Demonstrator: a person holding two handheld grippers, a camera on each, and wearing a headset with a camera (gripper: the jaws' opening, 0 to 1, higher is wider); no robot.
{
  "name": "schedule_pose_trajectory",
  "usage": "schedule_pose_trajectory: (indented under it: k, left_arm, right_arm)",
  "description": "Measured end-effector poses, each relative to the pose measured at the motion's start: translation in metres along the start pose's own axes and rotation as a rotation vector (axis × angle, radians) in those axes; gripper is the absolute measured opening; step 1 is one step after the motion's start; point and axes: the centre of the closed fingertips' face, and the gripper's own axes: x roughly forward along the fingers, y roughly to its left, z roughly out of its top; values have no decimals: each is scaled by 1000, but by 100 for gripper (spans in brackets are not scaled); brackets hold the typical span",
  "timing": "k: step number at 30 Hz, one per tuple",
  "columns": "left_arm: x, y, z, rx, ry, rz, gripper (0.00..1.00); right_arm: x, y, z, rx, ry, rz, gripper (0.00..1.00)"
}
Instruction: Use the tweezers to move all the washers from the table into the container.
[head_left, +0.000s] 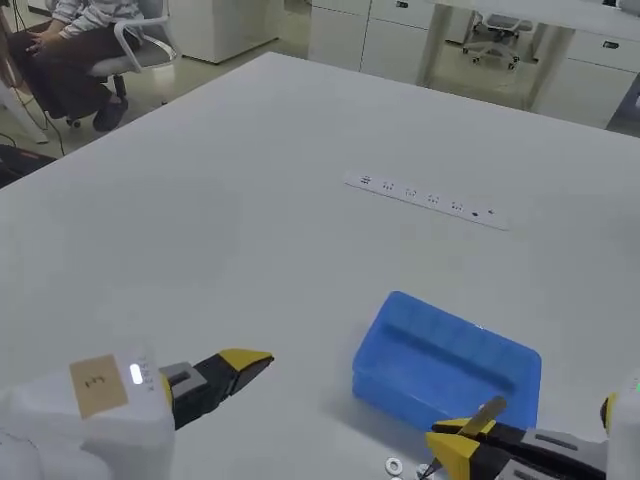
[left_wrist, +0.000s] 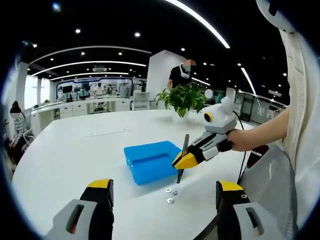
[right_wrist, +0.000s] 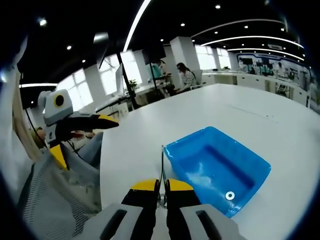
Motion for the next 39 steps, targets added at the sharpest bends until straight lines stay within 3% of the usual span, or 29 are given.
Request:
schedule_pose_trajectory:
  k: [11,16,25,39]
  left_arm:
    - [1,-2,-1,2,5,-4,85]
    - [1,-2,-1,3,5,-5,85]
    - [1,-2,-2,4,4,-5,85]
    - [1,-2,-3,7,5,-1,85]
  right_arm:
    - [-23,-2,47,32,-101,-7,2]
    - [-31,-11,61,25,-131,-22,2]
    - [-30,-37,68,46,-148,-58,2]
    - [-13,-72,45,88,-93,-87,2]
